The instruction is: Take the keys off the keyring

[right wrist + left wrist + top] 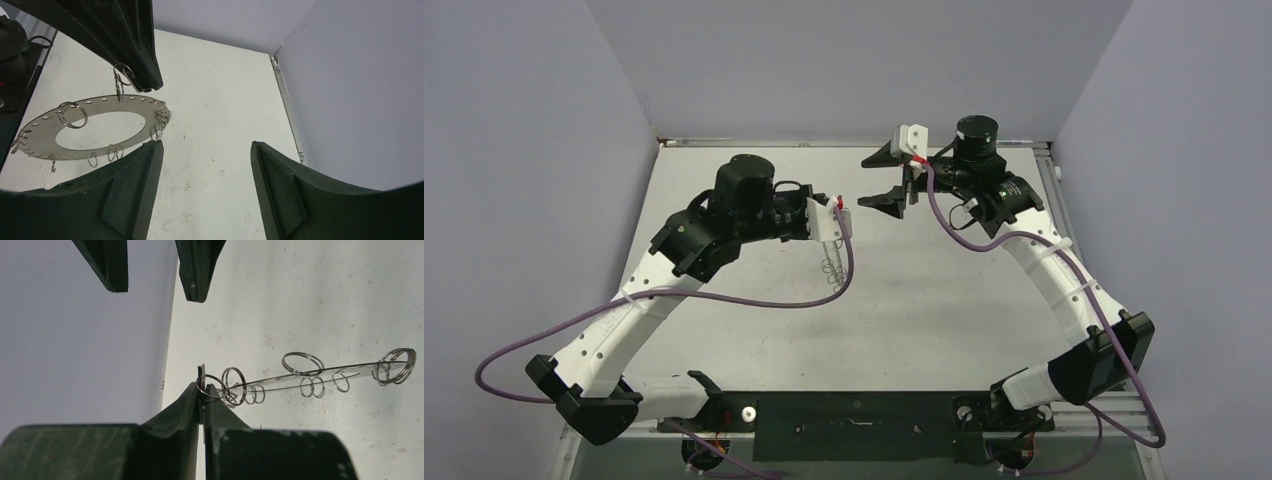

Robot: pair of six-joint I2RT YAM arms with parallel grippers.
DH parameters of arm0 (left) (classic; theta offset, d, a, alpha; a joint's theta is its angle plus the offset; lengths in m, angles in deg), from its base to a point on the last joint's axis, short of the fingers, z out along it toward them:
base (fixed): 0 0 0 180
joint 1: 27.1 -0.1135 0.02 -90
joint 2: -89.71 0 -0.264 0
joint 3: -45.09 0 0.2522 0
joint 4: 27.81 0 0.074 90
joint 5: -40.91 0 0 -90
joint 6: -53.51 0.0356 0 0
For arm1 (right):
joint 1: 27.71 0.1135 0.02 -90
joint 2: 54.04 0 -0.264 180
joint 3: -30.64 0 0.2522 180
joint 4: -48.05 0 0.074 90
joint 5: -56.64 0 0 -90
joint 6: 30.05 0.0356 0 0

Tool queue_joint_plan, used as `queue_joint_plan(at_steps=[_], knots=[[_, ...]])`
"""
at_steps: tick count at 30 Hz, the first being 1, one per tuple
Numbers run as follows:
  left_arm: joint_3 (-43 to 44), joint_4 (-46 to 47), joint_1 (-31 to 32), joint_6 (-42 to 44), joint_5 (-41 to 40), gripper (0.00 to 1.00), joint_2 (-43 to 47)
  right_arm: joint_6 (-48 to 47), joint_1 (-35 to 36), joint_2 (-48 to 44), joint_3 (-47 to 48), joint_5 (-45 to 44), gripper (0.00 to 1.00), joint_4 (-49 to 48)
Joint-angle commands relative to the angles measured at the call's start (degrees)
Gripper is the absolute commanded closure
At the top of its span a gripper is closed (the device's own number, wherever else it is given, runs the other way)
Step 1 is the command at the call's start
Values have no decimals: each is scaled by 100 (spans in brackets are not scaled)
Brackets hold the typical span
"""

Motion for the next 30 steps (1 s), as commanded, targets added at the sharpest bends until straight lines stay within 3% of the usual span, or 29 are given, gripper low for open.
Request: queue_joint_plan(at_steps=[1,9,19,30], knots=[[588,-469,7,-377,-263,100,-172,920,-103,-432,-218,-42,35,-597],[943,-1318,16,-682,-563,100,-459,2240,-137,-916,-1097,-422,36,-1433],[1439,-2733,40,-736,-911,100,-905,2663,-154,-1059,-1560,-460,41,-1622],[2128,-3609,49,-1220,-1225,100,-1515,3165,-159,-1116,-2025,-530,45,-2214]])
